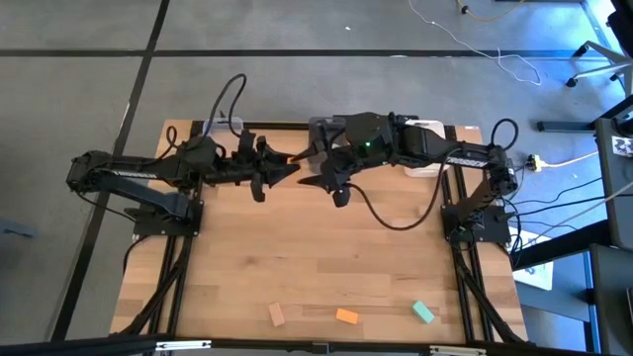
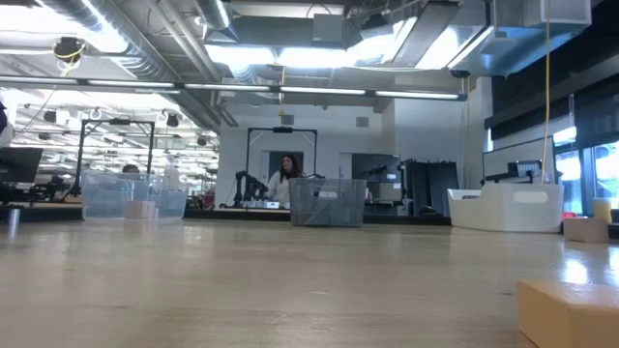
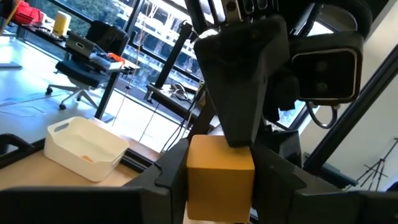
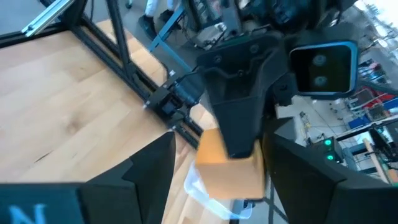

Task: Sort & place blocks by color
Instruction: Put the left orange block into the white bin

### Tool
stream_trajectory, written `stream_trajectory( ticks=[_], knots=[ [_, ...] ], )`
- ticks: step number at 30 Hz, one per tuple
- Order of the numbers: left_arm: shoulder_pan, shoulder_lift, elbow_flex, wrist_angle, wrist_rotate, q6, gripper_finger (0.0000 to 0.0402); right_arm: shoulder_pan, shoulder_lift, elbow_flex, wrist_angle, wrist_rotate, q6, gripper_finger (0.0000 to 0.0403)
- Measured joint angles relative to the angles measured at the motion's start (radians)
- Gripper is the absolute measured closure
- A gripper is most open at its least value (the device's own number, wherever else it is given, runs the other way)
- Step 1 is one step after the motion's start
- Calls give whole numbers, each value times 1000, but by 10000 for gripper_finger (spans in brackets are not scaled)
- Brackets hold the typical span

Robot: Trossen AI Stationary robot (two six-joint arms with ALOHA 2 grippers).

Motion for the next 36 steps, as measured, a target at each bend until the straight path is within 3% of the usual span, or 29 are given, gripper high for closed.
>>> stream_trajectory(
  ticks=[19,29,36],
  knots=[
    [-2,0,0,25,27,-2,278,-1,39,0,56,3,-3,159],
    [-3,-1,0,26,25,-18,278,-1,39,0,72,6,-21,247],
    [-3,-1,0,26,24,-26,278,-1,38,0,75,6,-22,252]
  ],
)
